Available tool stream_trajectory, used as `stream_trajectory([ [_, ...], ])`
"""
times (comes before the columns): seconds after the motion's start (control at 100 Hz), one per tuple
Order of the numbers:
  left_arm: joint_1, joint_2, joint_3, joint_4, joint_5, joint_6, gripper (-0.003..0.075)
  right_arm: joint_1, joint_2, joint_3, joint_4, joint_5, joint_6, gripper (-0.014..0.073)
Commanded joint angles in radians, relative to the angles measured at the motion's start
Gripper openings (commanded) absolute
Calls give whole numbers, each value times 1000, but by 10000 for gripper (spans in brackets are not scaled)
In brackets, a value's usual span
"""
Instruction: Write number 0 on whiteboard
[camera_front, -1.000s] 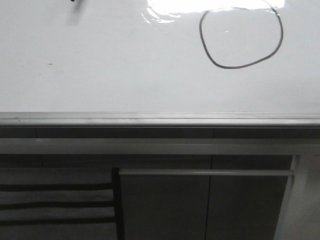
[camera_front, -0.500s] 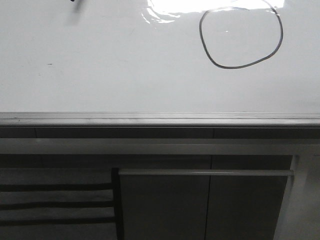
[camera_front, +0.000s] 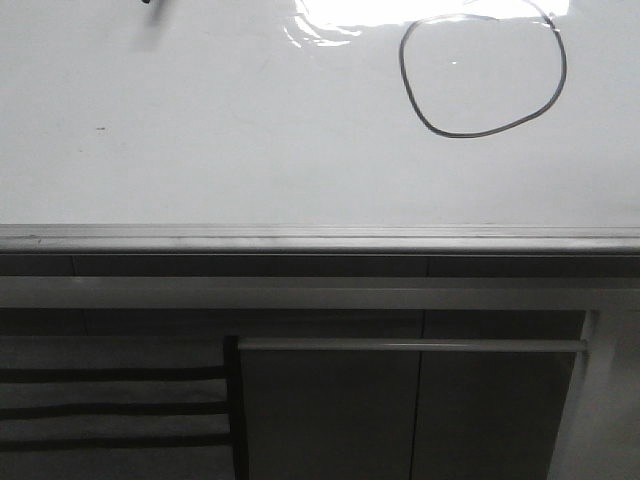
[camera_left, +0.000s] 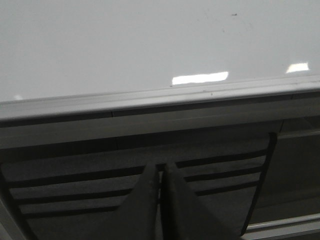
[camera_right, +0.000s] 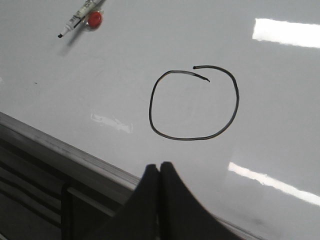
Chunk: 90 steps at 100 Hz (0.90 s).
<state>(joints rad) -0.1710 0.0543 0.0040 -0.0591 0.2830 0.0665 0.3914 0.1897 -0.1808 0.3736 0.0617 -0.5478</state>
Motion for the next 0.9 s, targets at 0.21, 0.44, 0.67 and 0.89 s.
stream_trajectory([
  [0.21, 4, -19, 32, -16, -48, -12, -20, -6, 5, -26, 3, -77, -2, -69],
  [0.44, 4, -19, 32, -16, -48, -12, -20, -6, 5, -26, 3, -77, -2, -68],
  [0.67, 4, -19, 32, -16, -48, -12, -20, -6, 5, -26, 3, -77, -2, -69],
  [0.89, 4, -19, 32, -16, -48, -12, -20, -14, -3, 30, -102, -91, 2, -68],
])
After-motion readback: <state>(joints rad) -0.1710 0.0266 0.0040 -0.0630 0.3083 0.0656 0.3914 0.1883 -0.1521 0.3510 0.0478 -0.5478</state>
